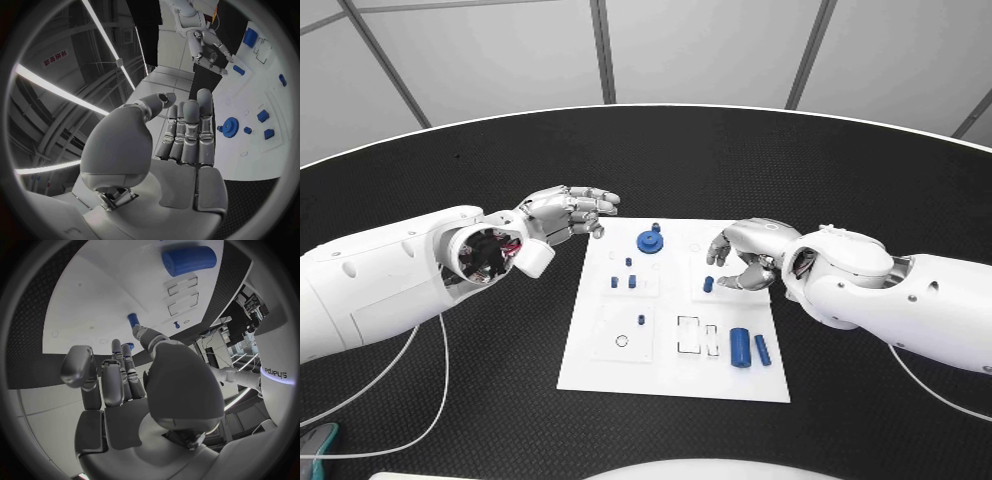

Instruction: Assemble the parts on the task board

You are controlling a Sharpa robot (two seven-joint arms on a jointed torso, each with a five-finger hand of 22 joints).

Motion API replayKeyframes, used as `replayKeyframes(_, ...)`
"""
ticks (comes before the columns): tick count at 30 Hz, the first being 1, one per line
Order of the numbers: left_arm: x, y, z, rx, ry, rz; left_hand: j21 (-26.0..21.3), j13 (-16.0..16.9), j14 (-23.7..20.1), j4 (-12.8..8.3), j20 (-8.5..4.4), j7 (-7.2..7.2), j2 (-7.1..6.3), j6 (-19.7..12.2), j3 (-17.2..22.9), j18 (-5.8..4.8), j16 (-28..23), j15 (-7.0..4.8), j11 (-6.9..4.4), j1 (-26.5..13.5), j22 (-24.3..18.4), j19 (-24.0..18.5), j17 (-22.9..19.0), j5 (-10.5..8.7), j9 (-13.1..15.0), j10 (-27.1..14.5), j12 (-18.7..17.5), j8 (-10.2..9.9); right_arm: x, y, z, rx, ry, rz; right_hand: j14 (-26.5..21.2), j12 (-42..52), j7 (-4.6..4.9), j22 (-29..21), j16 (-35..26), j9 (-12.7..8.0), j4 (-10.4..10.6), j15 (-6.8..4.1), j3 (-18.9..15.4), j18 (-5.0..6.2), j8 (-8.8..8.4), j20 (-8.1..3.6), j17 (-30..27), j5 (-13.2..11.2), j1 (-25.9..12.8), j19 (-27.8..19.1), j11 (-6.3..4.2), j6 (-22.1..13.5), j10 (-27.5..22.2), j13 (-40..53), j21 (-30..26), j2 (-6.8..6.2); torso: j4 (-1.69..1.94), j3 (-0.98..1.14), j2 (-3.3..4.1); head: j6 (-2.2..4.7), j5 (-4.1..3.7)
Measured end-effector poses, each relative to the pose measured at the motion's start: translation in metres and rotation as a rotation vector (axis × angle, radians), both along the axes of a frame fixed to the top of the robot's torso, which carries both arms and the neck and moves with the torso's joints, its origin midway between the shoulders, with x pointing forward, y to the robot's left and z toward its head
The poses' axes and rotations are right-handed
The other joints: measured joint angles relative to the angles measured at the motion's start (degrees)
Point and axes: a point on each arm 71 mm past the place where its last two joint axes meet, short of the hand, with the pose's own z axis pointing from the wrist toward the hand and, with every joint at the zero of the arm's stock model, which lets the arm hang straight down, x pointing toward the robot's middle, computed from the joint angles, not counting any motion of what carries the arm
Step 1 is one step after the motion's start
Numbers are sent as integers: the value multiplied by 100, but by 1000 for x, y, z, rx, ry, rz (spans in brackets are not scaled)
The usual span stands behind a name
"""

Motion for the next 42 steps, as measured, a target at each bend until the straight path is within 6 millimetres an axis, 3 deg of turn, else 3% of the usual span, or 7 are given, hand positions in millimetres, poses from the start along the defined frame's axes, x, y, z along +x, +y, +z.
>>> replayKeyframes(9, 0, 1, 0, 0, 0, 1, 0, 0, 0, 0, 0, 0, 0, 0, 0, 0, 0, 0, 0, 0, 0, 0, 0, 0, 0, 0, 0, 0, -2, 8, -7, -9, 25, 21, -1, 24, 102, 0, 28, 0, 38, -38, 249, 0, 0, -20, 21, 72, 28, 20, -42, 103, 145, 0, 143, -31, -8, 2, -5, -18, 22)
replayKeyframes(18, -1, 1, 0, 1, 0, 2, 0, 1, 0, 0, 0, 0, 0, 0, 0, 0, 0, 0, 0, 0, 1, 0, -5, 0, 0, 0, 0, 0, -4, 13, -15, -21, 51, 36, -22, 24, 128, -1, 28, 15, 44, -60, 412, 0, 0, -20, 16, 93, 28, 20, -72, 224, 277, -1, 309, -31, -9, 4, -5, -34, 36)
replayKeyframes(24, -1, 1, 0, 1, 0, 2, 0, 1, 0, 0, 0, 0, 0, 0, 0, 0, 0, 0, 0, 0, 1, 0, -4, 0, 0, 0, 0, 0, -3, 15, -18, -22, 56, 38, -1, 24, 125, -1, 37, 32, 50, -80, 532, 0, 27, -42, 33, 116, 58, 42, -99, 308, 365, -1, 398, -2, -8, 4, -5, -42, 46)
replayKeyframes(27, -1, 2, 0, 1, 0, 3, 0, 1, 0, 0, 0, 0, 0, 0, 0, 0, 0, 0, 0, 0, 1, 0, -4, 0, 0, 0, 0, 0, -2, 16, -19, -23, 57, 38, -1, 24, 132, -1, 62, 41, 35, -80, 546, -69, 62, -42, 42, 116, 58, 42, -102, 341, 410, -1, 424, -2, -6, 4, -5, -44, 48)
replayKeyframes(40, -1, 2, 0, 1, 0, 4, 0, 1, 0, 0, 0, 0, 0, 0, 0, 0, 0, 0, 0, 0, 2, 0, -4, 0, 0, 0, 0, 0, 1, 18, -19, -10, 42, 34, -4, 108, 72, -2, 95, 149, -36, -160, 681, -68, 253, -105, 80, 67, 143, 20, -191, 708, 795, 92, 811, 172, -10, 6, -5, -64, 52)
replayKeyframes(42, -1, 2, 0, 2, 0, 4, 0, 1, 0, 0, 0, 0, 0, 0, 0, 0, 0, 0, 0, 0, 2, 0, -4, 0, 0, 0, 0, 0, 1, 19, -19, -4, 36, 31, 0, 108, 67, -2, 95, 161, -58, -164, 703, -138, 273, -105, 91, 17, 141, 20, -188, 751, 843, 108, 851, 193, -10, 6, -7, -65, 51)
